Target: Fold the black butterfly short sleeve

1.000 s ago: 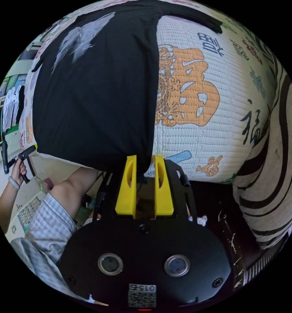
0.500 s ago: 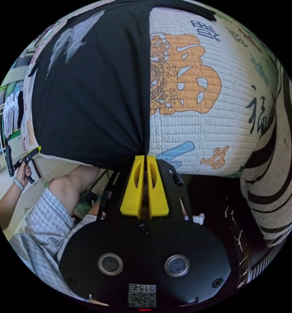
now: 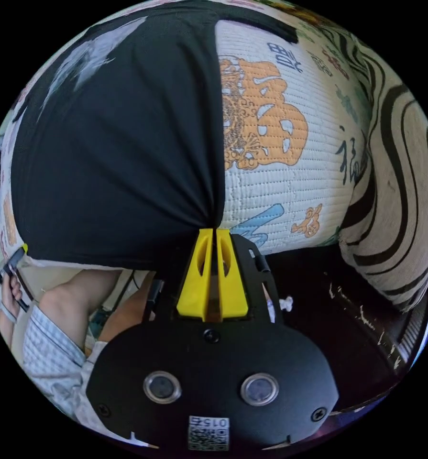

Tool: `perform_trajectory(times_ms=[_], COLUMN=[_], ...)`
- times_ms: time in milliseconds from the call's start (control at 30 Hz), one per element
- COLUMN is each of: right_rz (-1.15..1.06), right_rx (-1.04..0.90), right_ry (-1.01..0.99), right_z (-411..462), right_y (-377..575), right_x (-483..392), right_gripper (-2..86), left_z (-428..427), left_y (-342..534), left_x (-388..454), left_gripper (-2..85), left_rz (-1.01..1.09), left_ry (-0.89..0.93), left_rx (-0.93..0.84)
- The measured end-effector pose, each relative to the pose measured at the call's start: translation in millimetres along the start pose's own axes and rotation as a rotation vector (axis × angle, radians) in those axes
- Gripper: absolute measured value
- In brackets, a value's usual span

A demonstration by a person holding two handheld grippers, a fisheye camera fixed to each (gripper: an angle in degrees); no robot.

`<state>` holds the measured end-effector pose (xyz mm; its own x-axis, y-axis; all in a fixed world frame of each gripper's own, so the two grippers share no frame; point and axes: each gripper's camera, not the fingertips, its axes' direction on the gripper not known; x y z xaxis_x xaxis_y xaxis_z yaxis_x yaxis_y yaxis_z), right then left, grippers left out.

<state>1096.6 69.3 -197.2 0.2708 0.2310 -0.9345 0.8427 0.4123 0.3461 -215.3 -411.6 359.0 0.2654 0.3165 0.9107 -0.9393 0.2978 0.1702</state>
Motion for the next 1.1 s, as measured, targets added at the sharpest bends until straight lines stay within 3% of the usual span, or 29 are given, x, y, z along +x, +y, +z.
perform_trajectory(times_ms=[200,267,333,467,633,800,933,1100], right_rz=[0.007,0.026,0.071,0.073,0.105,0.138,0.135,0.107], right_rx=[-0.073,-0.078,-0.029,0.126,0.414,0.523,0.503,0.443], right_ry=[-0.064,-0.079,-0.107,-0.129,-0.185,-0.262,-0.347,-0.413], right_z=[-31,-48,-80,-131,-191,-205,-197,-190], right_y=[8,12,17,4,-61,-110,-141,-164], right_x=[34,52,86,133,184,213,227,236], right_gripper=[5.3,6.6,6.5,6.4,6.5,6.8,7.4,5.7], left_z=[7,-2,-19,-51,-47,-3,49,108], left_y=[-11,-8,-6,-35,-176,-289,-354,-385], left_x=[-2,-4,-5,28,214,420,557,638], left_gripper=[2.2,2.4,2.2,3.9,5.7,5.8,6.8,7.5], left_rz=[-0.035,-0.075,-0.170,-0.168,0.242,0.623,0.802,0.892], left_ry=[0.018,-0.053,-0.249,-0.291,-0.127,0.135,0.190,0.134], left_rx=[-0.052,-0.064,-0.082,0.003,0.254,0.377,0.278,0.118])
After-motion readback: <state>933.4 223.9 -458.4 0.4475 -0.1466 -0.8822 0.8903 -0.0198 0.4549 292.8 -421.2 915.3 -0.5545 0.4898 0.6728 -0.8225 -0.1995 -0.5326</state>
